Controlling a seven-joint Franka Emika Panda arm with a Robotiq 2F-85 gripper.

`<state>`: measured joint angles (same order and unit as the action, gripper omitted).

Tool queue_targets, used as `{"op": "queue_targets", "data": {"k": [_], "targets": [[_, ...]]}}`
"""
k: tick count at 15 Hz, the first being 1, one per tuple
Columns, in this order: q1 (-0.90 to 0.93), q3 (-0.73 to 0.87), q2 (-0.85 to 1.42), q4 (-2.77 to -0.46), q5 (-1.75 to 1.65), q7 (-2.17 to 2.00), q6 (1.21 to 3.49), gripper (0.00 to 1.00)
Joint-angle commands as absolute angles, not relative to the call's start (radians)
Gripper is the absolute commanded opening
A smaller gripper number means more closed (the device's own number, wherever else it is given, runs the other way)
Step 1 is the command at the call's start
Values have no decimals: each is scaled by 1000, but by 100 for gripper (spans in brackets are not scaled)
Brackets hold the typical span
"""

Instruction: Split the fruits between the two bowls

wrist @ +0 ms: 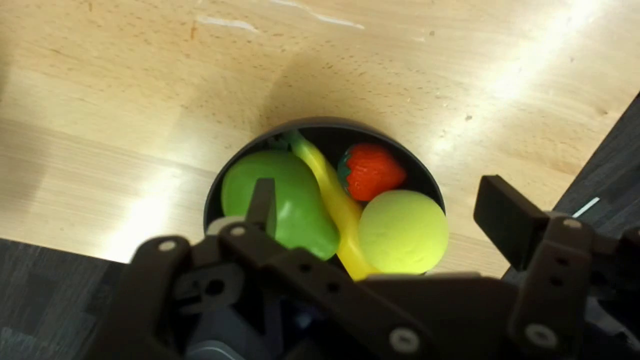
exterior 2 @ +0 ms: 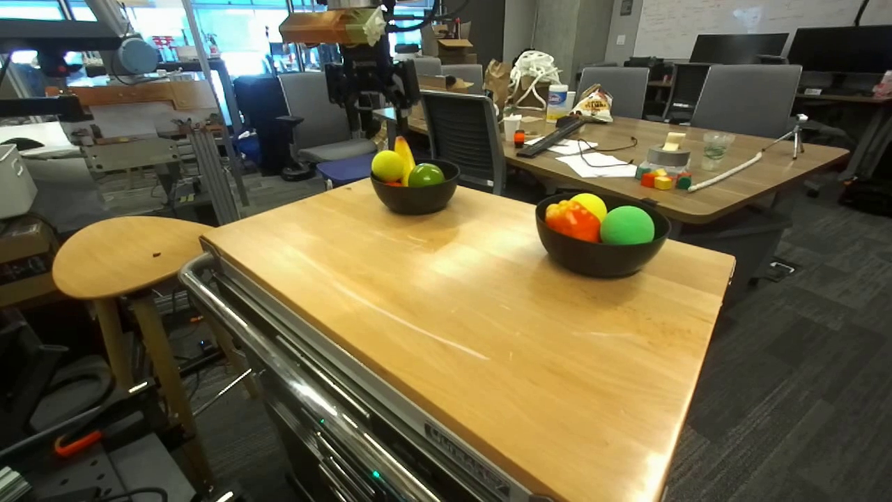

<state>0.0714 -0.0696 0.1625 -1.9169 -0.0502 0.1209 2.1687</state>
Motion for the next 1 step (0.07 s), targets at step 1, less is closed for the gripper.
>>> {"op": "queue_targets", "data": {"k": [1], "targets": [[70, -71, 174, -1915, -51, 120, 2168, 100]]}}
